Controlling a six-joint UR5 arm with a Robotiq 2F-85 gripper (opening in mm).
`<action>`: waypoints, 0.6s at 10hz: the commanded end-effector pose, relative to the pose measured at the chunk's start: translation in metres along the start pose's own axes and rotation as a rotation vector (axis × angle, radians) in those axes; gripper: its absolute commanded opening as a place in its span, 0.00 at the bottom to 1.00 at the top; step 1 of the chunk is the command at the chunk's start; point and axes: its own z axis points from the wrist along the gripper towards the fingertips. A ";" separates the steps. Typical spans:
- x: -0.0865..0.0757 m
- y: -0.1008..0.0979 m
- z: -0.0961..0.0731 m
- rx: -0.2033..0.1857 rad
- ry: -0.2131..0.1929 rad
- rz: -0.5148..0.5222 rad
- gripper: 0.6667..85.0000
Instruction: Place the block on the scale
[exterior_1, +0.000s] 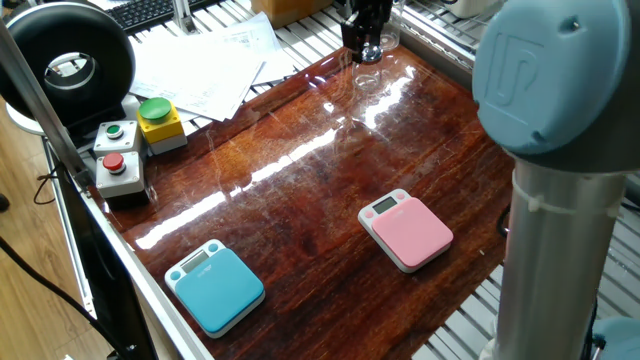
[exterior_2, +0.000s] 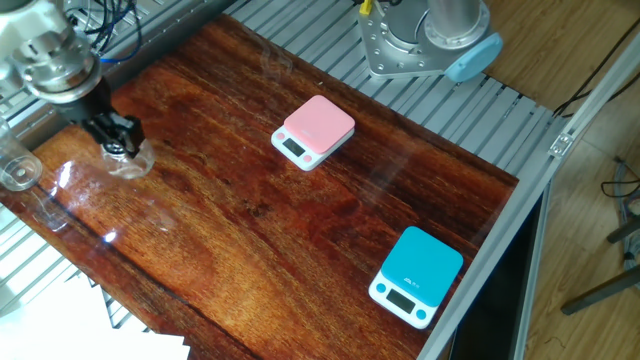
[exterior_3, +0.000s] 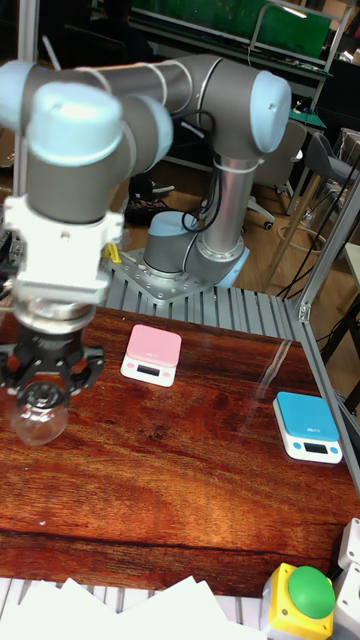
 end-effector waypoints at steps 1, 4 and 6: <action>-0.007 0.005 -0.011 0.024 -0.040 -0.065 0.16; -0.031 0.011 -0.013 0.003 -0.132 -0.108 0.17; -0.011 0.027 -0.025 -0.046 -0.088 -0.082 0.18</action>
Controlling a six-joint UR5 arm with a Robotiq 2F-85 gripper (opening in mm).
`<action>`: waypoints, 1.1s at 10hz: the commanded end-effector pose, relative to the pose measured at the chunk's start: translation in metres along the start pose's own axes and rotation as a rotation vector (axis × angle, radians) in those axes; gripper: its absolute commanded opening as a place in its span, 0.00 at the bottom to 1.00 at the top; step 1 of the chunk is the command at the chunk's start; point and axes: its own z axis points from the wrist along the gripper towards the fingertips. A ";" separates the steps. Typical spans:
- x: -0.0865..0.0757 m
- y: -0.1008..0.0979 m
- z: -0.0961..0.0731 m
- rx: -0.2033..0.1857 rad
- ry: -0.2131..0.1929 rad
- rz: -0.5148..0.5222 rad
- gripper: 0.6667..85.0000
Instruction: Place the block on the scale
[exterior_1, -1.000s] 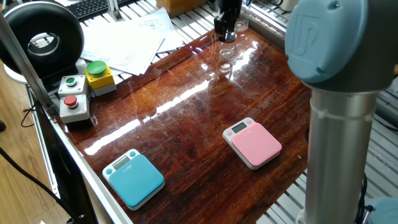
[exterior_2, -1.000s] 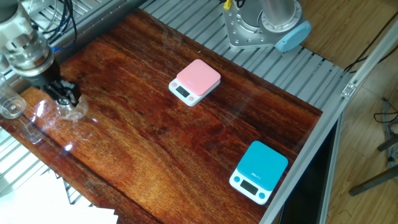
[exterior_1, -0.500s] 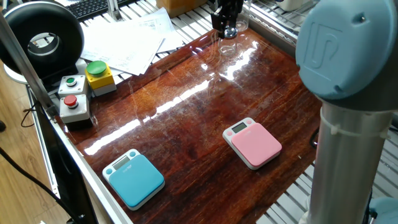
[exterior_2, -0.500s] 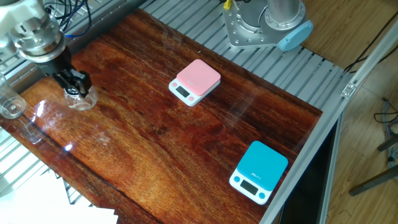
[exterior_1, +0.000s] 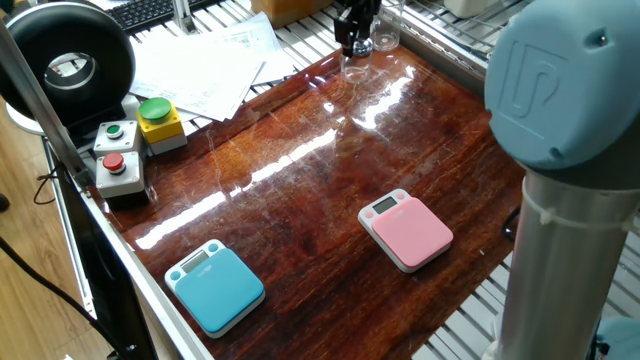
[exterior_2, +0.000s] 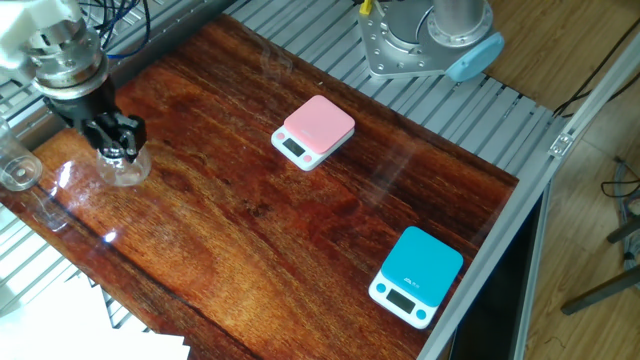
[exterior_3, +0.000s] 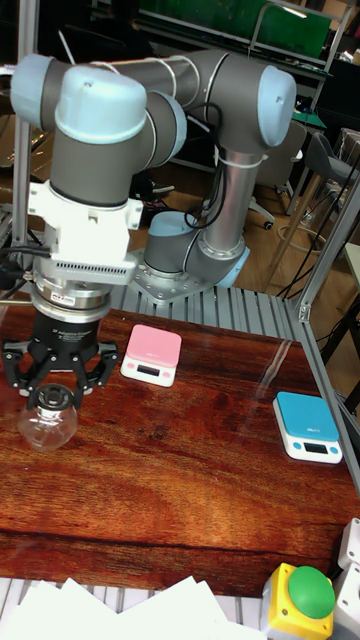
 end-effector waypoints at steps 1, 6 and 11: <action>0.021 0.023 -0.034 -0.032 0.021 0.027 0.17; 0.059 0.100 -0.077 -0.030 0.033 0.203 0.11; 0.056 0.120 -0.074 -0.095 0.032 0.095 0.08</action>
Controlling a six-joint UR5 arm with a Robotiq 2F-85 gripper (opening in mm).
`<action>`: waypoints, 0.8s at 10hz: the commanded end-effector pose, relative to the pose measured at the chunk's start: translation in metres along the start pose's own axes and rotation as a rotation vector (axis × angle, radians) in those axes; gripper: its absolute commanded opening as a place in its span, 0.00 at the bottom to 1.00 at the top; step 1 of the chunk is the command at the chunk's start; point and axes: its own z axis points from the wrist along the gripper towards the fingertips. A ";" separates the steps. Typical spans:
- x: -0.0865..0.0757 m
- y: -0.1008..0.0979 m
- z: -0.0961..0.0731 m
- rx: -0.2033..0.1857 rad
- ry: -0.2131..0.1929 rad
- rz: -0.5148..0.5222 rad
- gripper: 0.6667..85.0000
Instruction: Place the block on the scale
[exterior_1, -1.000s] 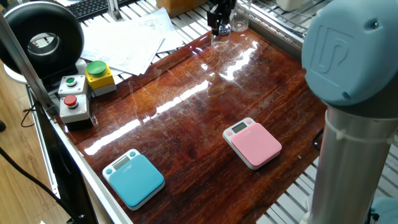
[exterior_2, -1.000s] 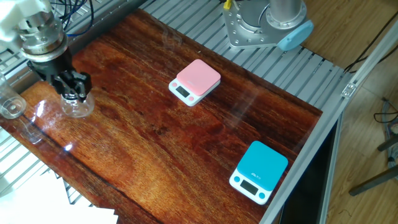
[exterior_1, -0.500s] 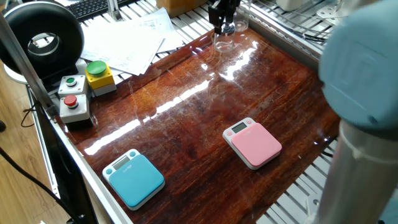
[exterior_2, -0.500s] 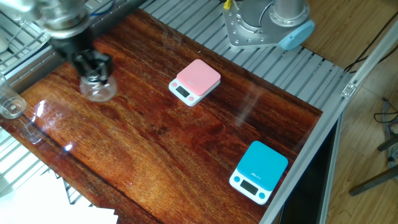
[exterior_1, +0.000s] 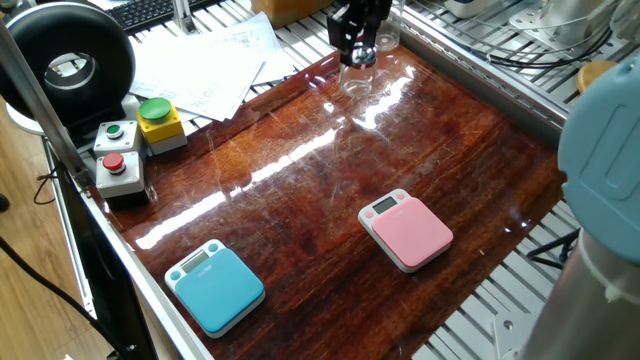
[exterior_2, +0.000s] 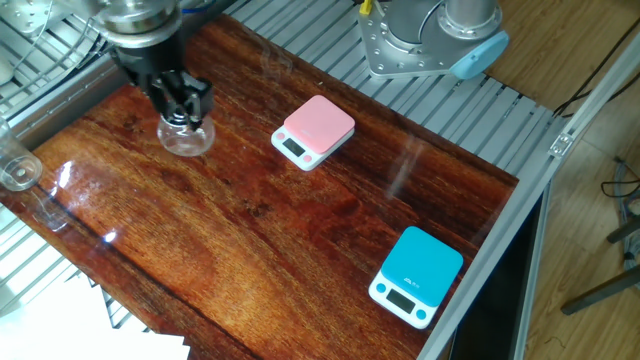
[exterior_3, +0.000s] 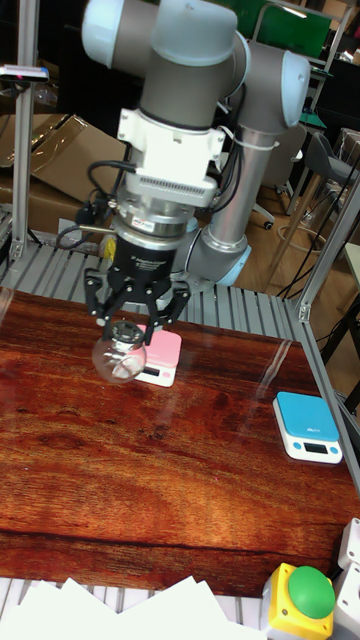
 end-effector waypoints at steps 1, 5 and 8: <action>0.003 0.022 -0.003 -0.066 -0.003 -0.063 0.08; 0.053 0.036 -0.021 -0.009 -0.004 0.031 0.04; 0.091 0.059 -0.026 -0.018 -0.039 0.103 0.00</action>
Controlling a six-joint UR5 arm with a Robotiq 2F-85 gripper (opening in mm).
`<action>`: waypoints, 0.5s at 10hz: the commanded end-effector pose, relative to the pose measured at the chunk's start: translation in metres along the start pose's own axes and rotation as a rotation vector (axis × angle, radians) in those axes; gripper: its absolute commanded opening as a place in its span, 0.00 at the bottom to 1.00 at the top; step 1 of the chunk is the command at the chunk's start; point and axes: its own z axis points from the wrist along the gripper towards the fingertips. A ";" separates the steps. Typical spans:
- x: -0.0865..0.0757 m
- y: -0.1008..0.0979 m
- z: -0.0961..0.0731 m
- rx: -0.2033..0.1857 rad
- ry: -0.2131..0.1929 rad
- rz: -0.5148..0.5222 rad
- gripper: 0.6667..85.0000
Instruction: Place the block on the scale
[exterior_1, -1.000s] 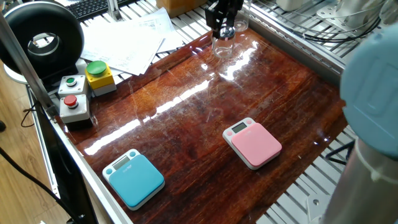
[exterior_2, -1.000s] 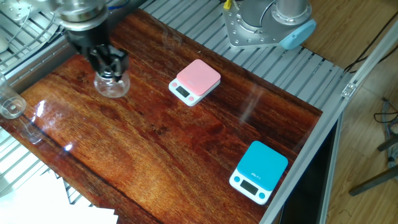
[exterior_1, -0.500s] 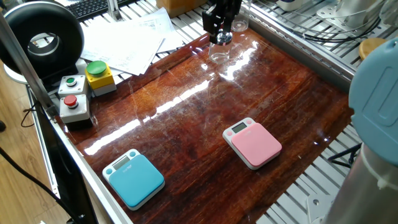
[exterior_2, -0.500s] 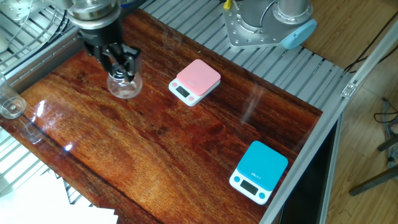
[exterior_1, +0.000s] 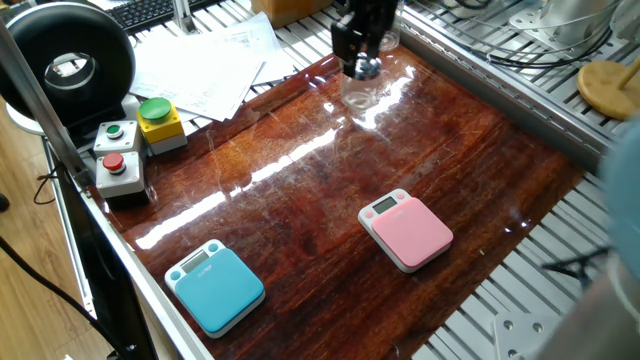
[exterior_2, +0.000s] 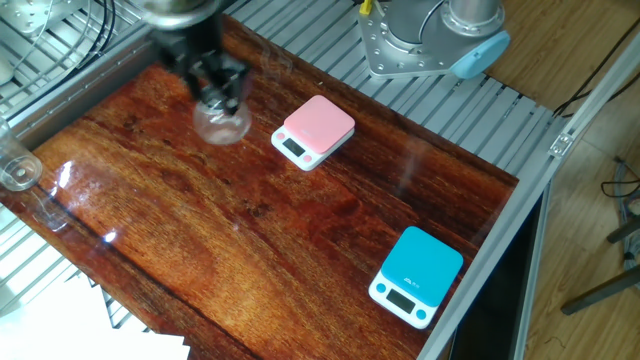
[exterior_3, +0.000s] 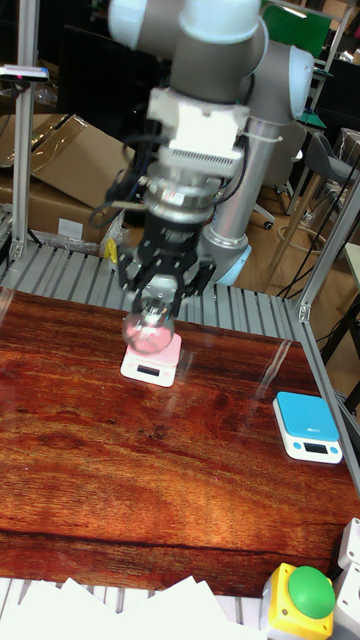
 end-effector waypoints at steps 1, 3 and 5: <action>0.031 0.017 -0.002 -0.032 -0.036 0.046 0.00; 0.022 0.016 0.003 -0.040 -0.040 0.009 0.00; 0.041 0.029 0.002 -0.092 0.029 -0.043 0.00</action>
